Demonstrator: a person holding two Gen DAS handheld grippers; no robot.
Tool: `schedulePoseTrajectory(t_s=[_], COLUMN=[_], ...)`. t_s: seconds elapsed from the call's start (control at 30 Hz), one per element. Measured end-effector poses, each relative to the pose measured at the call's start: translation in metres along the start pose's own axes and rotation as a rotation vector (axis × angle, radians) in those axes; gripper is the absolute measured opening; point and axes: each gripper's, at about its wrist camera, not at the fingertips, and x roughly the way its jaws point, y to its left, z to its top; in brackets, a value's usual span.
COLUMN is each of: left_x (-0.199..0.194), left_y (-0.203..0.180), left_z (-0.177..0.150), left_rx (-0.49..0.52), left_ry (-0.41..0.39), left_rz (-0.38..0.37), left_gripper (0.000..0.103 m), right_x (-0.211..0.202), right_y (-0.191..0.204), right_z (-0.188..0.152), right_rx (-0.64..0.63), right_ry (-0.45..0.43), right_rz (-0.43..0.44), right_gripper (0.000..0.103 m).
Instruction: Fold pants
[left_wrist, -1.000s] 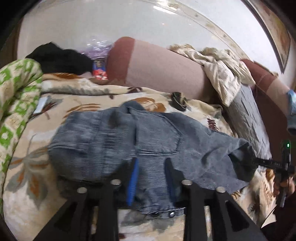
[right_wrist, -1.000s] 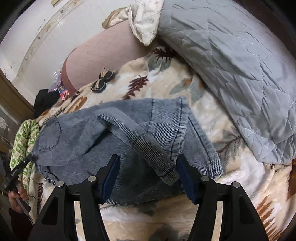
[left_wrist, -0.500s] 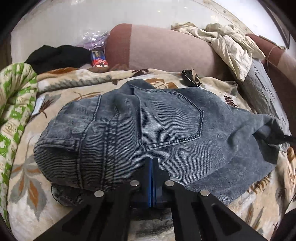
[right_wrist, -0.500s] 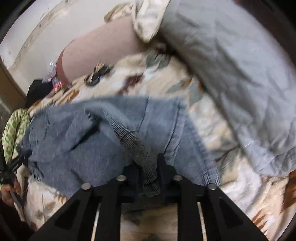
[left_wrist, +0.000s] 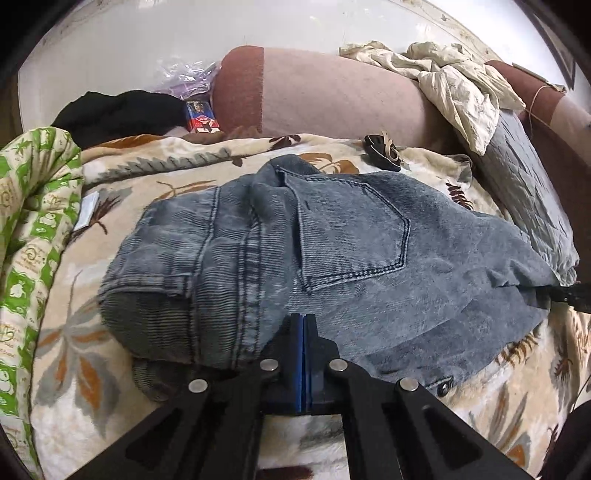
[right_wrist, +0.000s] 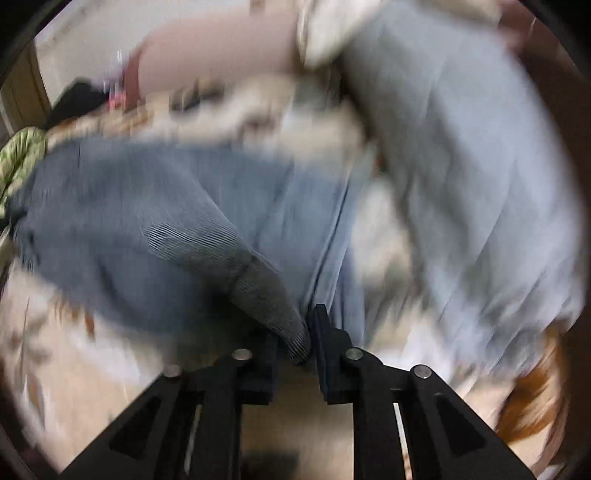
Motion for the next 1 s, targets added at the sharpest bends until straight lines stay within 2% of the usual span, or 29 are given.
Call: schedulePoseTrajectory(t_s=[0.07,0.13,0.17,0.23,0.33,0.37,0.4,0.47,0.53,0.6,0.67,0.8,0.9,1.0], left_x=[-0.003,-0.006,-0.006,-0.008,-0.012,-0.014,-0.016,-0.017,-0.016,-0.016,-0.016,-0.014,-0.007,0.001], left_y=[0.004,0.009,0.010,0.013,0.008,0.005,0.000,-0.011,-0.026,-0.034,-0.042,-0.058,-0.066,-0.068], left_z=[-0.002,-0.002,-0.001,0.002,0.009,0.012,0.015,0.019,0.021,0.022,0.023,0.017,0.013,0.010], left_rx=[-0.001,-0.009,-0.020,-0.051,-0.057,-0.053,-0.046,-0.018,0.024,0.042,0.068,0.168,0.220,0.235], left_ry=[0.003,0.002,0.000,-0.020,-0.057,-0.072,-0.086,-0.090,-0.087,-0.086,-0.081,-0.057,-0.035,-0.011], left_rz=[-0.003,-0.010,-0.019,-0.047,-0.065,-0.073,-0.088,-0.124,-0.119,-0.123,-0.128,-0.117,-0.092,-0.095], left_gripper=[0.000,0.000,0.000,0.000,0.000,0.000,0.000,0.001,0.001,0.001,0.001,0.001,0.001,0.001], right_x=[-0.012,-0.028,-0.035,-0.044,-0.038,-0.032,-0.026,-0.018,-0.012,-0.005,0.010,0.027,0.037,0.045], right_y=[-0.005,-0.016,-0.021,-0.034,-0.037,-0.031,-0.022,0.014,0.052,0.079,0.095,0.104,0.094,0.082], right_z=[-0.001,0.000,0.003,0.017,0.035,0.042,0.047,0.058,0.065,0.073,0.078,0.072,0.065,0.064], right_rx=[0.002,0.046,0.072,0.172,0.285,0.302,0.287,0.192,0.092,0.079,0.151,0.308,0.436,0.521], right_ry=[-0.020,-0.073,-0.113,-0.207,-0.266,-0.269,-0.252,-0.233,-0.237,-0.212,-0.145,-0.071,-0.050,-0.039], right_rz=[0.040,0.117,0.133,0.150,0.144,0.193,0.226,0.226,0.250,0.344,0.473,0.576,0.611,0.594], right_gripper=[0.034,0.061,0.063,0.064,0.064,0.064,0.064,0.064,0.064,0.064,0.064,0.064,0.064,0.064])
